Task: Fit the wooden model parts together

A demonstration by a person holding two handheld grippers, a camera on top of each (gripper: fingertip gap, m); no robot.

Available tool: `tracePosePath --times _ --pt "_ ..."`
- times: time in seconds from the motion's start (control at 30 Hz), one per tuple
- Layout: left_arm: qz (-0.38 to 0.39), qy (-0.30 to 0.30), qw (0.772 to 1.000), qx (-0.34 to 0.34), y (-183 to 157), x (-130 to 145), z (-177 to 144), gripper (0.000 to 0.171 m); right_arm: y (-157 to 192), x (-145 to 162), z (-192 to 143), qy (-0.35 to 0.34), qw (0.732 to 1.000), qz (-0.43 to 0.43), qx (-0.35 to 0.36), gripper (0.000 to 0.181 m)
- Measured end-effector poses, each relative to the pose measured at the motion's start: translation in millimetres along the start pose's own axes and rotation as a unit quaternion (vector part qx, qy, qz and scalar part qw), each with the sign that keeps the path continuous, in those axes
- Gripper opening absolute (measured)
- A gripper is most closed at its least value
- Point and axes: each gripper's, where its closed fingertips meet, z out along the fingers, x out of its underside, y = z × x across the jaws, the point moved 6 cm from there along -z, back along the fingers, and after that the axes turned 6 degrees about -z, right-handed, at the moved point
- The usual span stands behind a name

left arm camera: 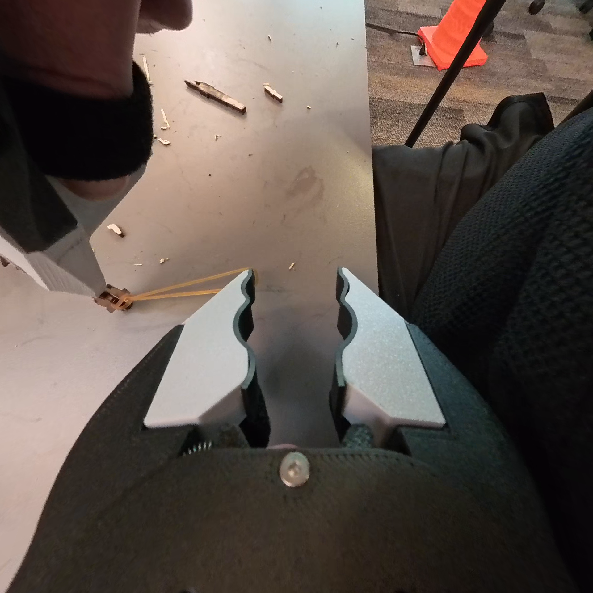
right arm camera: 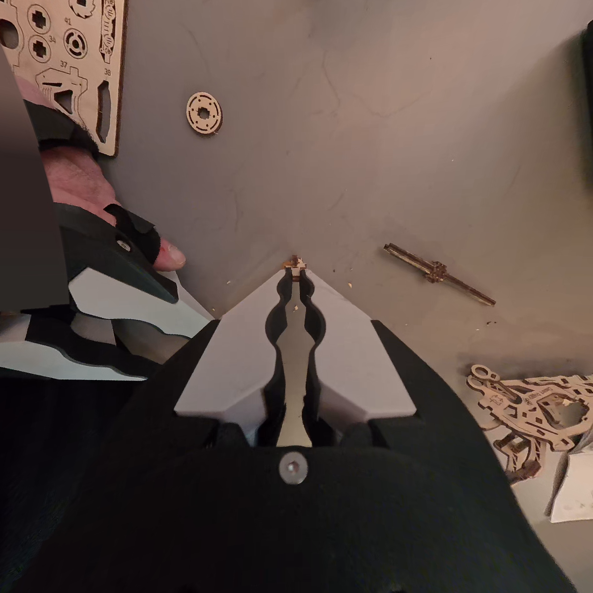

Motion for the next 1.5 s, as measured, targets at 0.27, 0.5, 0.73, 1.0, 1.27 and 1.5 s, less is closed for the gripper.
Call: tracePosePath --times 0.27,0.5,0.73,1.0,1.27,1.5 --pt "-0.001 0.001 1.000 0.001 0.1 0.0 -0.1 0.049 -2.4 1.3 -1.2 -0.007 1.000 0.016 -0.002 0.002" --pt "-0.002 0.002 1.000 0.001 0.2 0.1 0.1 0.050 -3.6 1.9 -0.7 -0.010 1.000 0.017 -0.002 0.002" --pt "-0.001 0.003 1.000 0.002 0.2 0.3 0.2 0.050 -2.4 1.0 -0.3 -0.007 1.000 -0.002 0.005 0.002" --pt "-0.001 0.004 1.000 0.002 0.1 0.5 0.3 0.050 1.4 -4.4 0.9 0.014 0.998 -0.061 0.027 0.002" --pt "-0.001 0.006 1.000 0.002 0.2 0.5 0.5 0.051 2.7 -5.7 1.8 0.009 0.995 -0.090 0.031 0.002" --pt "-0.001 0.006 1.000 0.001 0.4 0.6 0.6 0.051 2.3 1.3 0.9 -0.027 0.996 -0.081 0.032 0.002"
